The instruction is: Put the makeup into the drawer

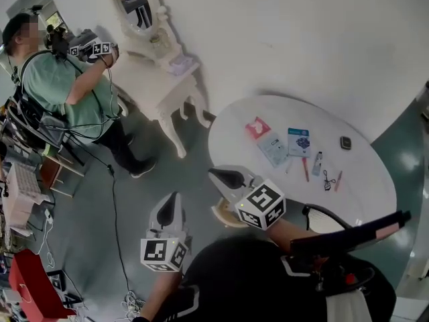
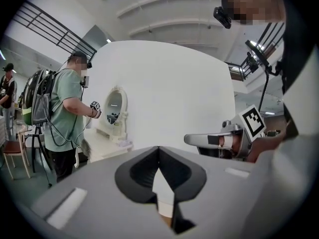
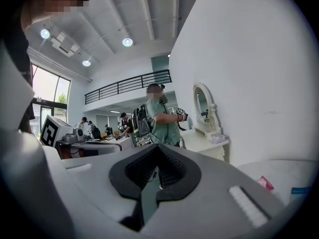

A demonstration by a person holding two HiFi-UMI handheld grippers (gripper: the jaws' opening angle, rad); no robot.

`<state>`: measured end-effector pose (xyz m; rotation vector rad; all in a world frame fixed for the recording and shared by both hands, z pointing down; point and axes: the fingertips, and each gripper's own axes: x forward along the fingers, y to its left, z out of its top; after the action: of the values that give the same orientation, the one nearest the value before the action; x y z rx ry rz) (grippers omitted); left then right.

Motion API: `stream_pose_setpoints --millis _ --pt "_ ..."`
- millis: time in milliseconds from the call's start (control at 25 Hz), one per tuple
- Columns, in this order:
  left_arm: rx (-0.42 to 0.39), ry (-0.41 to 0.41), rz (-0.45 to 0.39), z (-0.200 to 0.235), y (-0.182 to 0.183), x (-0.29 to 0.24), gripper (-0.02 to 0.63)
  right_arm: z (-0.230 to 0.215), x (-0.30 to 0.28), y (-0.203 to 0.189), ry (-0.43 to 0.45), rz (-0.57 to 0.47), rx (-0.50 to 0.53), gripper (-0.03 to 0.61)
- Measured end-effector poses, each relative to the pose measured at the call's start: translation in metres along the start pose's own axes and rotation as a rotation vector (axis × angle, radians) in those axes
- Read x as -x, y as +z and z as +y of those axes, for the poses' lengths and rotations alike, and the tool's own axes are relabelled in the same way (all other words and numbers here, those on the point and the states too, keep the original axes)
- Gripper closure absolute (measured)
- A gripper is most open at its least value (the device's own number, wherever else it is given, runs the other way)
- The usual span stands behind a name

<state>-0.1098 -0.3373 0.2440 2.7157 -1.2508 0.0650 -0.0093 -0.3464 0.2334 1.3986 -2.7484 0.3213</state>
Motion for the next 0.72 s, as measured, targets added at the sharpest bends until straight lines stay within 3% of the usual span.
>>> stream_pose_setpoints --millis 720 --pt "-0.010 -0.026 -0.017 -0.017 0.002 0.000 0.615 -0.005 0.013 -0.007 -0.020 0.001 -0.010 0.578"
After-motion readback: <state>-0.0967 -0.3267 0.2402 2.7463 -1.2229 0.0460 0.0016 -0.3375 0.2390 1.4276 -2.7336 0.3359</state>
